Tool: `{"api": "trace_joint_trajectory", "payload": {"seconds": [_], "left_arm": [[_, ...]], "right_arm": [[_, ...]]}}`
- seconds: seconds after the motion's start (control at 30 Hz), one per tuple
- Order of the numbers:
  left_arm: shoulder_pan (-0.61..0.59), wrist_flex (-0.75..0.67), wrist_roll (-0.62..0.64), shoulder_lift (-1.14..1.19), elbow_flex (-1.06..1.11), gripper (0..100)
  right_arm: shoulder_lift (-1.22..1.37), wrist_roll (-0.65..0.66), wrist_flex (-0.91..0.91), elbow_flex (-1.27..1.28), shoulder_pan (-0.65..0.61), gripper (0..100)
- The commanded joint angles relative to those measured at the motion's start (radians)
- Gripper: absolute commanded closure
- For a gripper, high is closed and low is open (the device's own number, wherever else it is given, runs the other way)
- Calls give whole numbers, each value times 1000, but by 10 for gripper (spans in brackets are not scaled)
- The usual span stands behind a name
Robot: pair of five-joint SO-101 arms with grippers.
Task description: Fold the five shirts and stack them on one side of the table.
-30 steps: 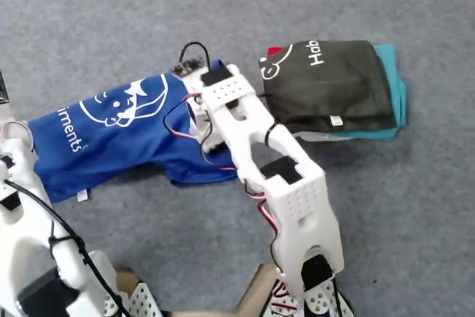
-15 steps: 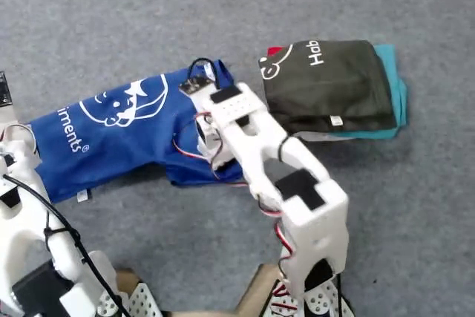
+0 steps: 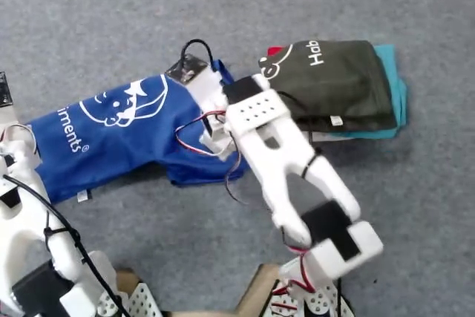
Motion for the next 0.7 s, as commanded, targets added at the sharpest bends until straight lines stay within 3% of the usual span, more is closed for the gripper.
{"api": "trace_joint_trajectory", "payload": {"seconds": [0.0,0.1,0.3,0.5,0.57,0.67], "left_arm": [[1,-17,3,-5,-4,971],[1,-15,3,-5,-2,971],[5,-17,3,-5,12,971],[8,-17,3,-5,12,971],[8,-17,3,-5,12,971],[8,-17,3,-5,12,971]], "right_arm": [[-62,95,49,-2,-58,739],[-31,175,18,62,-123,650],[88,183,-212,232,-198,652],[243,186,-351,265,-187,658],[277,190,-370,257,-176,718],[278,190,-376,213,-138,903]]}}
